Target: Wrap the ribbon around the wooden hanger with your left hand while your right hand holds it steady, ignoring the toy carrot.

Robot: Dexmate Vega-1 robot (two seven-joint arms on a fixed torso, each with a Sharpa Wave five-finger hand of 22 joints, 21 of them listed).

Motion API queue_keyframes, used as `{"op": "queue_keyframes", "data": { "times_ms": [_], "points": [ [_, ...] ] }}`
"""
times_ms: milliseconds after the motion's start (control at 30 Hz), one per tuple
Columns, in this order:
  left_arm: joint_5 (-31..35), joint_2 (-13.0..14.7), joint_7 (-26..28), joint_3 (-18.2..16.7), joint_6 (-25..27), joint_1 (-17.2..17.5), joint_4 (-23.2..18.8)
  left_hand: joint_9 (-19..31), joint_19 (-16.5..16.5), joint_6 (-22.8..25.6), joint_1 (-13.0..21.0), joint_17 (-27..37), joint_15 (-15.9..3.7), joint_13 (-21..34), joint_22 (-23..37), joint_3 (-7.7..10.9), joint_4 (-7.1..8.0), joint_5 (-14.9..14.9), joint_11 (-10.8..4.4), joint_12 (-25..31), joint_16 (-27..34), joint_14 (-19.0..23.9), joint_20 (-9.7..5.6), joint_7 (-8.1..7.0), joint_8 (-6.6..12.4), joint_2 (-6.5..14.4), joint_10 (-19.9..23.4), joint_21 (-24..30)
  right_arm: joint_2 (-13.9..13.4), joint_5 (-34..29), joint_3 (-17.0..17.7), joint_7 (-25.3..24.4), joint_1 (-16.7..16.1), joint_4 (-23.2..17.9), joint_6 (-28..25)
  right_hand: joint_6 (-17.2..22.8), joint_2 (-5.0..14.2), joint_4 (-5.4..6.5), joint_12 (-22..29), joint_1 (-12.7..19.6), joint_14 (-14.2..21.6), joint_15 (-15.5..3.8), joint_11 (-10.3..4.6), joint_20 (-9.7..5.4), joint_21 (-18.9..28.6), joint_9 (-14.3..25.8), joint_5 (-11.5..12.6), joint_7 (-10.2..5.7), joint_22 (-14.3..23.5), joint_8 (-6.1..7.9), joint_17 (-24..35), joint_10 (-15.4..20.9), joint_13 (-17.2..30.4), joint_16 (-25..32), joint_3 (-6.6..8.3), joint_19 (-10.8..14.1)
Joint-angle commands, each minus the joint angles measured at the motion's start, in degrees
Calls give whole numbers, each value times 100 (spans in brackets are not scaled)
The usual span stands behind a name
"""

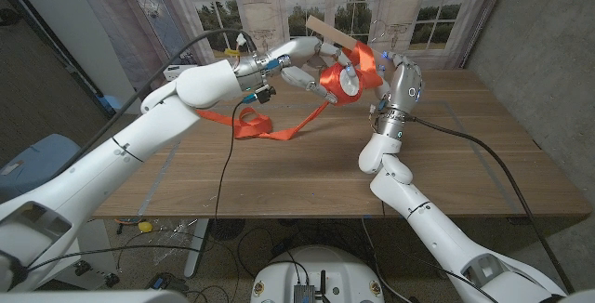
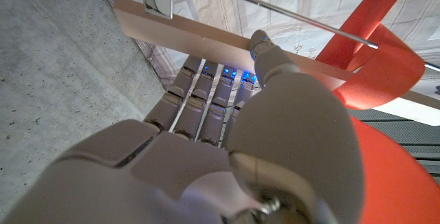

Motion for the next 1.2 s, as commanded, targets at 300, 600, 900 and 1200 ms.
{"op": "queue_keyframes", "data": {
  "times_ms": [300, 600, 900, 1200],
  "points": [
    [-12, 638, -327, 79, 1208, 60, -41, 67, -35, 1175, 1193, 9, -484, 1836, 11, 357, 328, 58, -175, -36, 20, 461, -583, 1164, -16, 1237, 1765, 23, 854, -707, 1089, -3, -403, -150, 798, 691, 118, 36, 43, 33, 38, -666, -38, 29, 51, 211, 24, 148, 10, 362, 54, 560, 16, -21, 96, -11],
    [378, 950, -204, 83, 1821, 53, -190, 70, -36, 1163, 1193, 10, -483, 1848, 11, 361, 327, 63, -156, -57, 23, 465, -584, 1167, -46, 1235, 1759, 22, 1058, -882, 1337, -3, -484, -180, 937, 695, 115, 34, 44, 33, 44, -660, -31, 30, 60, 208, 24, 143, 10, 367, 54, 566, 11, -37, 103, -24],
    [468, 1089, 10, -5, 2247, 118, -91, 77, -36, 1177, 1189, 9, -481, 1851, 11, 366, 329, 67, -163, -72, 20, 461, -583, 1162, -57, 1234, 1768, 23, 1323, -990, 1635, -3, -525, -127, 1245, 693, 122, 40, 46, 29, 44, -669, -4, 27, 71, 211, 22, 154, 10, 373, 69, 566, 11, -43, 102, -28],
    [386, 1061, 167, -26, 2488, 88, 206, 76, -36, 1196, 1182, 11, -471, 1857, 11, 364, 331, 70, -151, -84, 23, 464, -585, 1176, -73, 1229, 1784, 22, 1343, -824, 1707, -3, -583, -159, 1660, 689, 117, 31, 53, 39, 53, -671, -11, 29, 81, 209, 26, 173, 10, 374, 55, 570, 18, -67, 122, -31]
  ]
}}
